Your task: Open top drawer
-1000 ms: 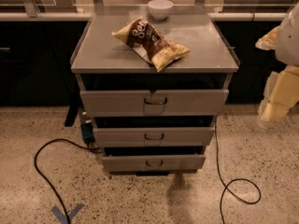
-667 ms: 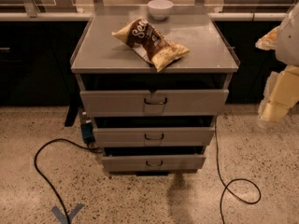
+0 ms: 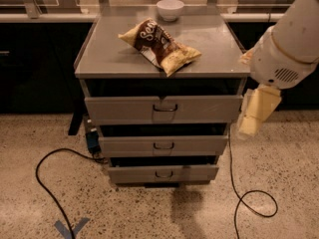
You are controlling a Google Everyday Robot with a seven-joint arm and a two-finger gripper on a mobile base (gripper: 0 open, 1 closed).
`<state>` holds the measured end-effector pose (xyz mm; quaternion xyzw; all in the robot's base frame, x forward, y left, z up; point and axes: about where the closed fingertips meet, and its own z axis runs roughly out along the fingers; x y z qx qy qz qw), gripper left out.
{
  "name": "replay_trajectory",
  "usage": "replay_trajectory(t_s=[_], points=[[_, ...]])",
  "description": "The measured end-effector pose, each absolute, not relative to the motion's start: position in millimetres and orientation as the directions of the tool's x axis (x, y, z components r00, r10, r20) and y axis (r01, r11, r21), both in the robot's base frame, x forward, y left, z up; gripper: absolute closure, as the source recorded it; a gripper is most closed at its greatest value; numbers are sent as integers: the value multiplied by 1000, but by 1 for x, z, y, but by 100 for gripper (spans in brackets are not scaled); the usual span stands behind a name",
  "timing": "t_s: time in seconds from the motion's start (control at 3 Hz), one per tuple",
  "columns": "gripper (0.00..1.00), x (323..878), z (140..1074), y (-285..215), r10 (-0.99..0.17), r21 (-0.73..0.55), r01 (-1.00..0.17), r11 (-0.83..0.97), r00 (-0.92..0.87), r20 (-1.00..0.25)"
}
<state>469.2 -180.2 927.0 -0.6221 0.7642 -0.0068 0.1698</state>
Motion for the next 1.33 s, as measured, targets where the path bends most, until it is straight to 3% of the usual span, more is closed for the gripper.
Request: replay_trajectory(t_s=[0.67,1.33], points=[[0,523,875,-176,-909,-274,-915,297,-183,-373],[0,568,820,-163,-850,-193,-935,297,-167,-500]])
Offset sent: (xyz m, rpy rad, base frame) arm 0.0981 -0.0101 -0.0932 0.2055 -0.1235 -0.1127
